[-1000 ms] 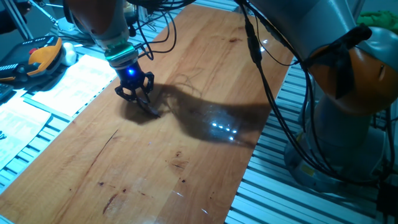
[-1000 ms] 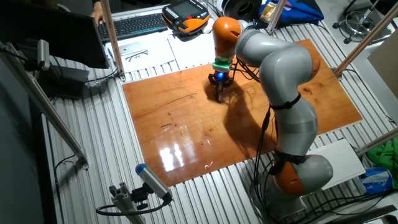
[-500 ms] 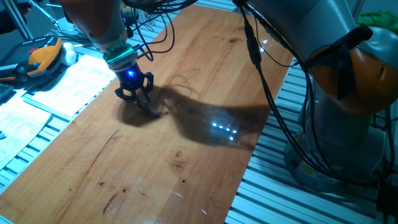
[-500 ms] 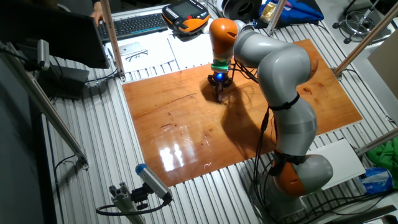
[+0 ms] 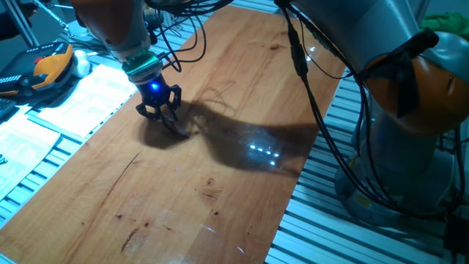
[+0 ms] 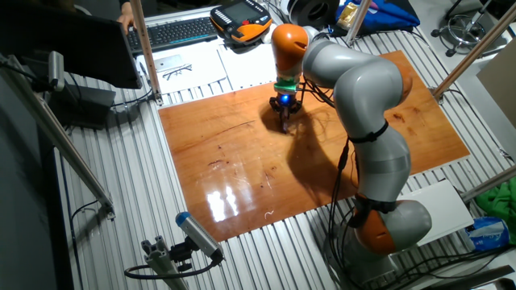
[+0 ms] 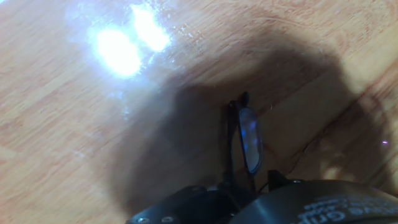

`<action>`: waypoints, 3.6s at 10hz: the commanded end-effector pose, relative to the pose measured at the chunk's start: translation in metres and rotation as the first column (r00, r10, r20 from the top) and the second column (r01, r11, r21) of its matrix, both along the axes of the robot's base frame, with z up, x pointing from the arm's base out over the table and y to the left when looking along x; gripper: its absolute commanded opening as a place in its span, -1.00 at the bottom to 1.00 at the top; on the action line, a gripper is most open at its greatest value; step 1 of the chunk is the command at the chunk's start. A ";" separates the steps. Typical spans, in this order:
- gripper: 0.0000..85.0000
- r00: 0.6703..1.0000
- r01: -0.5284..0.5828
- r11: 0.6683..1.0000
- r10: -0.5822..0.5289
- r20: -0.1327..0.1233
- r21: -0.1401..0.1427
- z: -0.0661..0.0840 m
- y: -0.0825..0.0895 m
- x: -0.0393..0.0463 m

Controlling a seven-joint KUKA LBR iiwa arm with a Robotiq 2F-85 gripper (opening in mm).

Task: Unfold the leg of the glasses (with one hand)

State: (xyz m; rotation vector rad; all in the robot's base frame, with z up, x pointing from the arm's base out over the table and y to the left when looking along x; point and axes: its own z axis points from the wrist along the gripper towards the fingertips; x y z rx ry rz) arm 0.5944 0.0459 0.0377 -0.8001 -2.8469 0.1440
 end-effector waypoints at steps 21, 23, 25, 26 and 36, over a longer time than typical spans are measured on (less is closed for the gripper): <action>-0.60 0.999 -0.042 0.999 0.042 0.006 -0.035 -0.003 -0.001 -0.0032; -1.00 0.999 -0.039 0.999 0.039 0.008 -0.028 -0.002 -0.003 -0.0040; -1.00 1.000 -0.003 1.000 0.003 0.011 0.010 0.001 -0.004 -0.0055; -1.00 1.000 0.027 0.998 -0.028 0.015 0.055 0.003 -0.005 -0.0059; -1.00 0.991 0.076 0.972 -0.099 0.091 0.223 0.013 -0.018 -0.0018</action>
